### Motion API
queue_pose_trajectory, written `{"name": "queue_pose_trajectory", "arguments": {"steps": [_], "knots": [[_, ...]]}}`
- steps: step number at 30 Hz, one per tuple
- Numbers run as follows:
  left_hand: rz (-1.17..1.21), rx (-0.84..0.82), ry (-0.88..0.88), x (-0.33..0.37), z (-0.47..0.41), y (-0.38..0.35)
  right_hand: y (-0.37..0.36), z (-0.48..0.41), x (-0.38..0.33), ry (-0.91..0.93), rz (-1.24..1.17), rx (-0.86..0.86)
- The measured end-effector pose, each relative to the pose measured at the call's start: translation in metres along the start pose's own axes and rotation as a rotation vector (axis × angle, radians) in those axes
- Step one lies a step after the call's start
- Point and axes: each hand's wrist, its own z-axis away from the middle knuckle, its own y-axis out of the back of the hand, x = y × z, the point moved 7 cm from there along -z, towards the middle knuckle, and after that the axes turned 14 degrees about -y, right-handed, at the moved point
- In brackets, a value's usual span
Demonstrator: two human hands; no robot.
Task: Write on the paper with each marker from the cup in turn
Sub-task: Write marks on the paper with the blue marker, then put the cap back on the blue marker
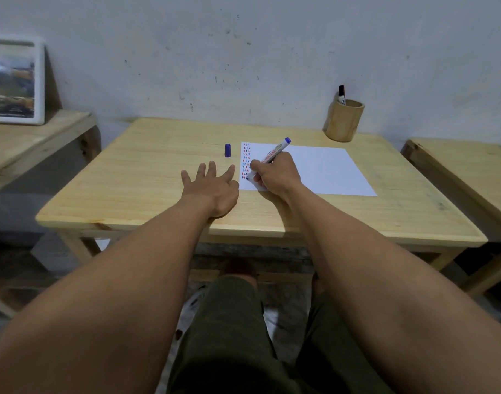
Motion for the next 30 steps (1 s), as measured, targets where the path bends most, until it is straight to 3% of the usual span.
{"name": "queue_pose_trajectory", "arguments": {"steps": [14, 23, 30], "knots": [[0.037, 0.029, 0.001, -0.003, -0.005, -0.001, 0.008, -0.001, 0.002, -0.055, -0.185, -0.012], [0.213, 0.432, 0.105, -0.013, -0.021, 0.041, 0.019, -0.003, -0.018, -0.03, -0.347, -0.094], [0.23, 0.419, 0.034, -0.02, -0.065, 0.047, 0.028, -0.014, -0.024, -0.096, -0.486, -0.089]]}}
